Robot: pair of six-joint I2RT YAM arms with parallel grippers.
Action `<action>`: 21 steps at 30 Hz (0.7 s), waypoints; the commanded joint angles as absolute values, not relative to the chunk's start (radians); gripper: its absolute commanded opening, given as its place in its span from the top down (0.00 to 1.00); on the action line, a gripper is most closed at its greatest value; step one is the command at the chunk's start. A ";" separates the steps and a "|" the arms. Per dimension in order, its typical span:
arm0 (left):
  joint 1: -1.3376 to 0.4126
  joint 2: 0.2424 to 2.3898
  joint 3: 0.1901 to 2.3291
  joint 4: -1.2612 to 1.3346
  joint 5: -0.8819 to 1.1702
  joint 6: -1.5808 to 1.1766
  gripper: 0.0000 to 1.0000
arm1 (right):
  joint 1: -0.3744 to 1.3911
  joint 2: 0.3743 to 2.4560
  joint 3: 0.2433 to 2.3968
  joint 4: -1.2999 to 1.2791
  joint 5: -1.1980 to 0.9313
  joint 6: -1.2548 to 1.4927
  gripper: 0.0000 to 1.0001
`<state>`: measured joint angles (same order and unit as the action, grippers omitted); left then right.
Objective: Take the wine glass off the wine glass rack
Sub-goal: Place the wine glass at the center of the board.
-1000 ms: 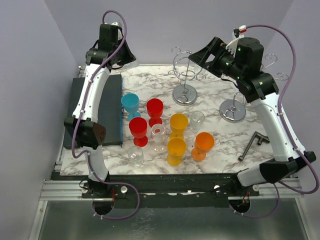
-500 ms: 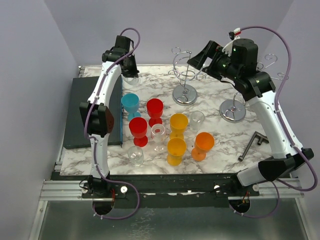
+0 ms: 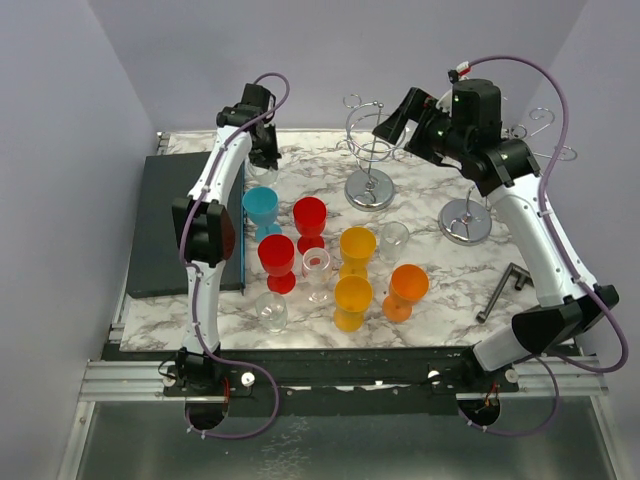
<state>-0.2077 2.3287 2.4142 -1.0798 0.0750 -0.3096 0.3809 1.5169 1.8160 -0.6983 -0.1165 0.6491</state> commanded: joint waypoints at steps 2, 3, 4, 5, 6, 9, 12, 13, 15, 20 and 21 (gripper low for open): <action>-0.216 2.374 2.489 -1.108 0.013 -0.271 1.00 | 0.388 1.540 1.861 -0.724 -0.089 0.626 0.00; -0.216 2.380 2.490 -1.111 0.012 -0.269 1.00 | 0.387 1.544 1.862 -0.725 -0.090 0.627 0.00; -0.219 2.383 2.490 -1.112 0.012 -0.268 1.00 | 0.387 1.547 1.864 -0.725 -0.088 0.628 0.00; -0.219 2.386 2.490 -1.112 0.010 -0.268 1.00 | 0.387 1.550 1.865 -0.726 -0.089 0.628 0.00; -0.218 2.389 2.491 -1.113 0.008 -0.266 1.00 | 0.388 1.552 1.866 -0.726 -0.088 0.628 0.00; -0.218 2.400 2.503 -1.118 0.008 -0.264 1.00 | 0.388 1.560 1.870 -0.724 -0.086 0.629 0.00; -0.219 2.410 2.515 -1.121 0.008 -0.261 0.88 | 0.388 1.570 1.880 -0.726 -0.081 0.627 0.00; -0.218 2.413 2.518 -1.121 0.008 -0.260 0.85 | 0.388 1.573 1.884 -0.726 -0.080 0.627 0.00; -0.219 2.417 2.526 -1.122 0.008 -0.256 0.79 | 0.387 1.578 1.891 -0.726 -0.078 0.628 0.00; -0.219 2.433 2.549 -1.123 0.008 -0.253 0.73 | 0.388 1.588 1.898 -0.728 -0.073 0.627 0.00; -0.219 2.436 2.551 -1.123 0.008 -0.252 0.72 | 0.388 1.589 1.898 -0.729 -0.071 0.627 0.00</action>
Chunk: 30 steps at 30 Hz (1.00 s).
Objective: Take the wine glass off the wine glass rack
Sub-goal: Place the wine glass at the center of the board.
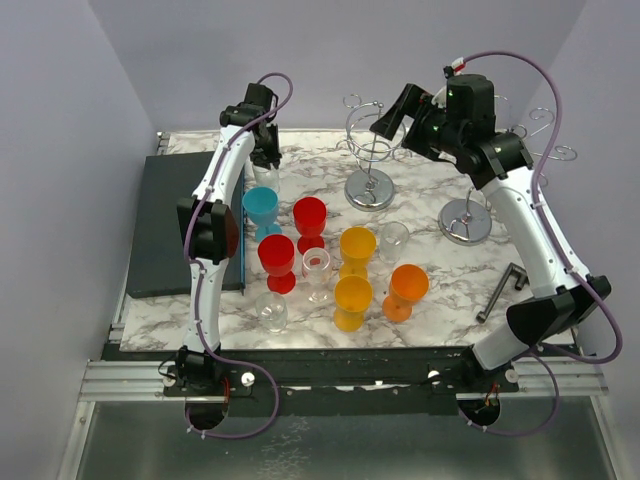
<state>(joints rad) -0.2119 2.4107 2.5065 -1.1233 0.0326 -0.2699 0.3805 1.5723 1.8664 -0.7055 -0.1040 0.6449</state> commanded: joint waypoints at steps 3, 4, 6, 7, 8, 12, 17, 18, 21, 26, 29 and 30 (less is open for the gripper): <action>-0.218 2.436 2.553 -1.123 0.009 -0.254 0.71 | 0.388 1.590 1.898 -0.726 -0.069 0.628 0.00; -0.218 2.434 2.555 -1.122 0.012 -0.253 0.71 | 0.387 1.592 1.901 -0.726 -0.069 0.629 0.00; -0.218 2.432 2.561 -1.123 0.012 -0.252 0.70 | 0.388 1.596 1.905 -0.727 -0.069 0.629 0.00; -0.218 2.431 2.562 -1.123 0.013 -0.252 0.69 | 0.388 1.596 1.907 -0.727 -0.068 0.629 0.00; -0.218 2.428 2.563 -1.123 0.012 -0.252 0.68 | 0.388 1.598 1.911 -0.727 -0.068 0.629 0.00; -0.218 2.412 2.565 -1.120 0.015 -0.255 0.66 | 0.387 1.604 1.924 -0.732 -0.052 0.629 0.00; -0.218 2.384 2.572 -1.111 0.023 -0.258 0.62 | 0.388 1.613 1.949 -0.737 -0.020 0.617 0.00; -0.218 2.379 2.577 -1.110 0.024 -0.260 0.61 | 0.388 1.618 1.959 -0.742 -0.015 0.612 0.00; -0.218 2.357 2.585 -1.108 0.020 -0.261 0.57 | 0.387 1.639 1.999 -0.763 -0.004 0.595 0.00; -0.218 2.319 2.586 -1.096 0.023 -0.268 0.51 | 0.386 1.672 2.056 -0.788 0.022 0.564 0.00; -0.219 2.302 2.588 -1.093 0.022 -0.269 0.50 | 0.385 1.694 2.093 -0.804 0.026 0.551 0.00; -0.218 2.296 2.588 -1.091 0.022 -0.270 0.49 | 0.385 1.703 2.108 -0.812 0.028 0.547 0.00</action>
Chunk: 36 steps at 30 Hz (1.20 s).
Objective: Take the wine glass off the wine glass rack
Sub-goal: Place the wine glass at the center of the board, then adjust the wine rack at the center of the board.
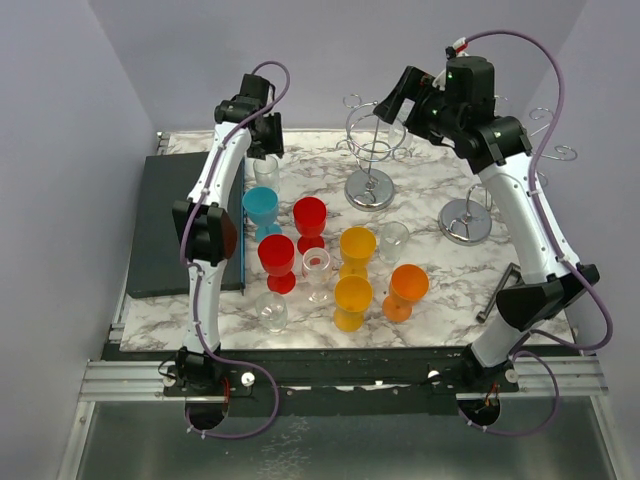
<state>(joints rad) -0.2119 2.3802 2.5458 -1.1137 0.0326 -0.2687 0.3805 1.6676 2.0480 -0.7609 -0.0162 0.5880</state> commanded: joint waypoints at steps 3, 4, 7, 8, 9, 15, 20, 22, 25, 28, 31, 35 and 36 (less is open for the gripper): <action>-0.218 2.269 2.588 -1.087 0.016 -0.273 0.46 | 0.381 1.714 2.128 -0.820 0.032 0.539 0.00; -0.218 2.259 2.588 -1.085 0.014 -0.276 0.45 | 0.379 1.714 2.129 -0.821 0.032 0.539 0.00; -0.224 2.211 2.585 -1.079 0.008 -0.286 0.45 | 0.374 1.712 2.128 -0.823 0.045 0.534 0.00; -0.227 2.196 2.581 -1.074 0.008 -0.292 0.44 | 0.373 1.712 2.127 -0.823 0.051 0.533 0.00; -0.228 2.175 2.576 -1.071 0.015 -0.308 0.44 | 0.372 1.710 2.125 -0.822 0.058 0.531 0.00; -0.258 1.968 2.301 -0.887 0.198 -0.444 0.44 | 0.372 1.708 2.118 -0.820 0.086 0.518 0.00; -0.308 1.841 2.055 -0.690 0.280 -0.612 0.48 | 0.372 1.766 2.180 -0.830 0.112 0.473 0.12; -0.331 1.821 1.991 -0.637 0.267 -0.673 0.49 | 0.374 1.819 2.249 -0.856 0.114 0.457 0.18; -0.364 1.809 1.910 -0.554 0.268 -0.759 0.50 | 0.374 1.887 2.339 -0.891 0.119 0.446 0.23; -0.397 1.809 1.846 -0.480 0.269 -0.840 0.50 | 0.375 1.904 2.350 -0.876 0.139 0.430 0.26; -0.416 1.804 1.778 -0.412 0.252 -0.906 0.51 | 0.378 1.920 2.351 -0.862 0.153 0.417 0.27; -0.420 1.800 1.695 -0.313 0.250 -0.980 0.52 | 0.381 1.940 2.355 -0.839 0.171 0.399 0.29; -0.420 1.808 1.688 -0.302 0.264 -0.992 0.52 | 0.382 1.945 2.356 -0.834 0.176 0.395 0.30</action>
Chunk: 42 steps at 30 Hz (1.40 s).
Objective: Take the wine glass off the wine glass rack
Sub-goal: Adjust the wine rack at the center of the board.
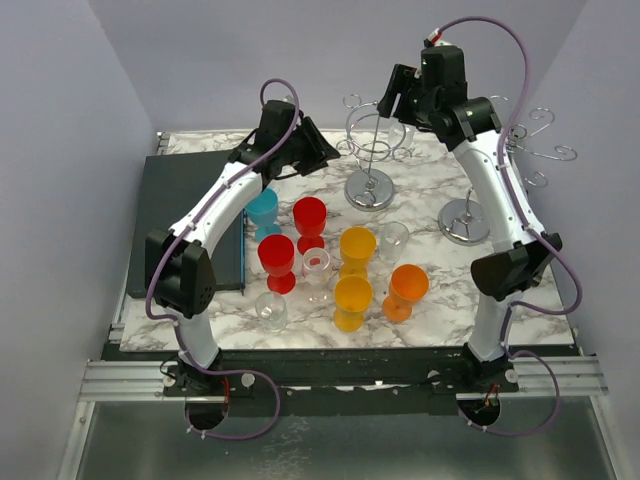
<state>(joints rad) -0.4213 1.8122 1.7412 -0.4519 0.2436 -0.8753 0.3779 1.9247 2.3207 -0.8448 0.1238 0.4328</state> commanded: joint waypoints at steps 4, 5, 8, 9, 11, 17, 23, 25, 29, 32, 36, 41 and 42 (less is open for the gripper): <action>-0.421 1.835 1.673 -0.247 0.301 -1.035 0.53 | 0.386 1.963 2.361 -0.814 0.197 0.379 0.31; -0.420 1.840 1.670 -0.233 0.305 -1.043 0.54 | 0.386 1.967 2.362 -0.812 0.200 0.375 0.32; -0.420 1.856 1.672 -0.213 0.330 -1.063 0.55 | 0.387 1.975 2.364 -0.803 0.204 0.372 0.32; -0.420 1.863 1.671 -0.207 0.338 -1.071 0.56 | 0.387 1.980 2.367 -0.804 0.203 0.370 0.32; -0.420 1.872 1.668 -0.198 0.345 -1.081 0.58 | 0.386 1.990 2.376 -0.801 0.200 0.370 0.32; -0.422 1.892 1.664 -0.181 0.353 -1.098 0.63 | 0.388 2.010 2.393 -0.799 0.199 0.366 0.32; -0.422 1.910 1.659 -0.156 0.379 -1.119 0.69 | 0.388 2.017 2.393 -0.792 0.199 0.366 0.33; -0.422 1.914 1.659 -0.145 0.389 -1.127 0.71 | 0.389 2.015 2.390 -0.789 0.198 0.367 0.32; -0.422 1.923 1.663 -0.135 0.406 -1.141 0.74 | 0.388 2.017 2.390 -0.784 0.194 0.368 0.33; -0.422 1.925 1.664 -0.133 0.410 -1.143 0.76 | 0.389 2.018 2.388 -0.784 0.193 0.370 0.33; -0.422 1.925 1.663 -0.133 0.413 -1.144 0.80 | 0.388 2.016 2.379 -0.779 0.195 0.372 0.33; -0.420 1.924 1.670 -0.133 0.414 -1.138 0.93 | 0.389 2.014 2.376 -0.778 0.190 0.375 0.33; -0.415 1.926 1.675 -0.135 0.416 -1.136 0.96 | 0.390 2.013 2.375 -0.779 0.190 0.375 0.33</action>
